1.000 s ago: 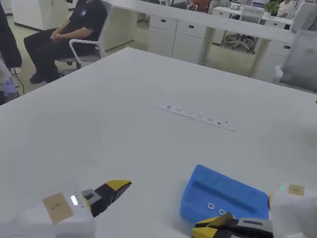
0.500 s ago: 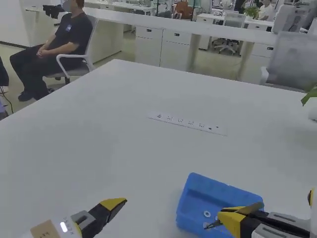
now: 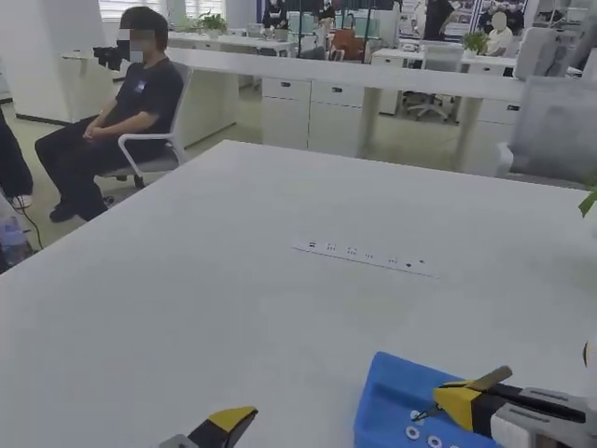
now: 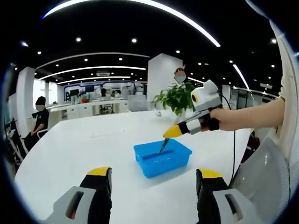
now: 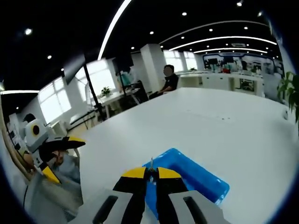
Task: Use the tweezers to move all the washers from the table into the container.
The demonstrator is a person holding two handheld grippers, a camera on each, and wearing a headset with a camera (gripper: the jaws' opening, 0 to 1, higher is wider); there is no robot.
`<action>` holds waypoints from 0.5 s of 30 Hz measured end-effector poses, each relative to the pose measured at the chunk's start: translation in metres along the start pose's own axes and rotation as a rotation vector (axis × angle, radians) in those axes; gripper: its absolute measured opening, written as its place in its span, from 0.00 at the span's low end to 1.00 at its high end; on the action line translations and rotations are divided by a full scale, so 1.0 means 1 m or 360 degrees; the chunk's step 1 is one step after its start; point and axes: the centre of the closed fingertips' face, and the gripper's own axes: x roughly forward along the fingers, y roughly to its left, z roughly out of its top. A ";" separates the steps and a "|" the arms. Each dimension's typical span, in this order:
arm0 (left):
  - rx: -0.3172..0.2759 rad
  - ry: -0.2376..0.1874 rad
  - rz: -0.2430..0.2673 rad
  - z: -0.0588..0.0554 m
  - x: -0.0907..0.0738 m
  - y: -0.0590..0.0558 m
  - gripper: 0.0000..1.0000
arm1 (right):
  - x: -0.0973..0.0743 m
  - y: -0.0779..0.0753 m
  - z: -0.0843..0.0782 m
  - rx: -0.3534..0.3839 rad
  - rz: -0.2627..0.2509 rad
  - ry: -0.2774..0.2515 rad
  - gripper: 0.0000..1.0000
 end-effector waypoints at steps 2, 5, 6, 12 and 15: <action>-0.0005 0.0005 0.0001 0.000 0.000 0.000 0.75 | 0.006 -0.005 -0.001 -0.0007 -0.0007 0.0030 0.03; -0.0013 -0.0009 -0.0004 0.001 0.000 0.000 0.75 | 0.013 -0.011 -0.001 -0.0023 -0.0012 0.0064 0.03; -0.0014 -0.0008 -0.0007 0.001 0.000 0.000 0.75 | 0.015 -0.012 -0.001 -0.0026 -0.0013 0.0071 0.03; 0.0022 -0.0003 -0.0027 0.001 0.000 -0.003 0.75 | 0.031 -0.026 -0.015 -0.0079 -0.0008 0.0199 0.03; 0.0023 -0.0003 -0.0020 0.001 0.000 -0.002 0.75 | 0.037 -0.030 -0.019 -0.0097 -0.0012 0.0238 0.03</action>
